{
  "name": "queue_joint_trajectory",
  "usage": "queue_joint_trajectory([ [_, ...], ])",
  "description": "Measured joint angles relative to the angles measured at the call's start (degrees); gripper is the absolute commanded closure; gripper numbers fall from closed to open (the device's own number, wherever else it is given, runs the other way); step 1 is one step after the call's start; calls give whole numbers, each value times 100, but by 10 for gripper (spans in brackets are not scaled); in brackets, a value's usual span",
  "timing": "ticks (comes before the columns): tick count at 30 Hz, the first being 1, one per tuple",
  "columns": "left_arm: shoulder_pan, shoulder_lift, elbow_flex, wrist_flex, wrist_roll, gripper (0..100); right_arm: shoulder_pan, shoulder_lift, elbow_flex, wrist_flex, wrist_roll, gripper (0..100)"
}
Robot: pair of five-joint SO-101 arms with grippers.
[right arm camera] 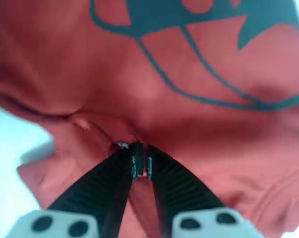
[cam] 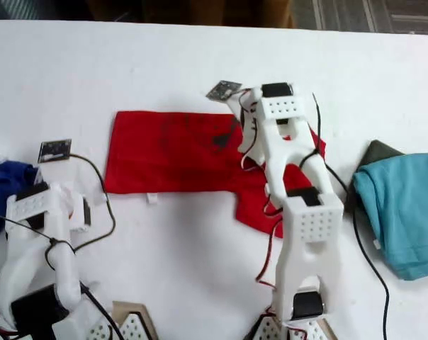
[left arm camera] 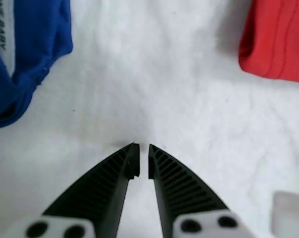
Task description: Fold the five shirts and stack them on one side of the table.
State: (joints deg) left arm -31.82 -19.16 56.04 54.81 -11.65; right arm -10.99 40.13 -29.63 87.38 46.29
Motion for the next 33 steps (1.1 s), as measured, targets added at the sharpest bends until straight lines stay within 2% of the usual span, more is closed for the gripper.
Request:
queue_joint_trajectory([
  [5, 0, 0, 0, 0, 0, 941, 0, 563, -1160, 387, 0, 969],
  [12, 0, 0, 0, 0, 0, 941, 0, 862, -2497, 1257, 0, 762],
  [18, 0, 0, 0, 0, 0, 941, 246, 791, -2593, 1266, 0, 759],
  [20, 0, 0, 0, 0, 0, 941, 387, 563, -2523, 1266, 0, 783],
  [21, 0, 0, 0, 0, 0, 941, 457, 396, -2391, 1266, 0, 827],
  [23, 0, 0, 0, 0, 0, 941, 624, 35, -1952, 1266, 0, 980],
  [24, 0, 0, 0, 0, 0, 941, 695, -132, -1670, 1266, 0, 989],
  [26, 0, 0, 0, 0, 0, 941, 853, -431, -1081, 1266, 0, 943],
  [28, 0, 0, 0, 0, 0, 941, 1011, -651, -519, 1266, 0, 988],
  [33, 0, 0, 0, 0, 0, 941, 1275, -765, 334, 1240, -18, 981],
])
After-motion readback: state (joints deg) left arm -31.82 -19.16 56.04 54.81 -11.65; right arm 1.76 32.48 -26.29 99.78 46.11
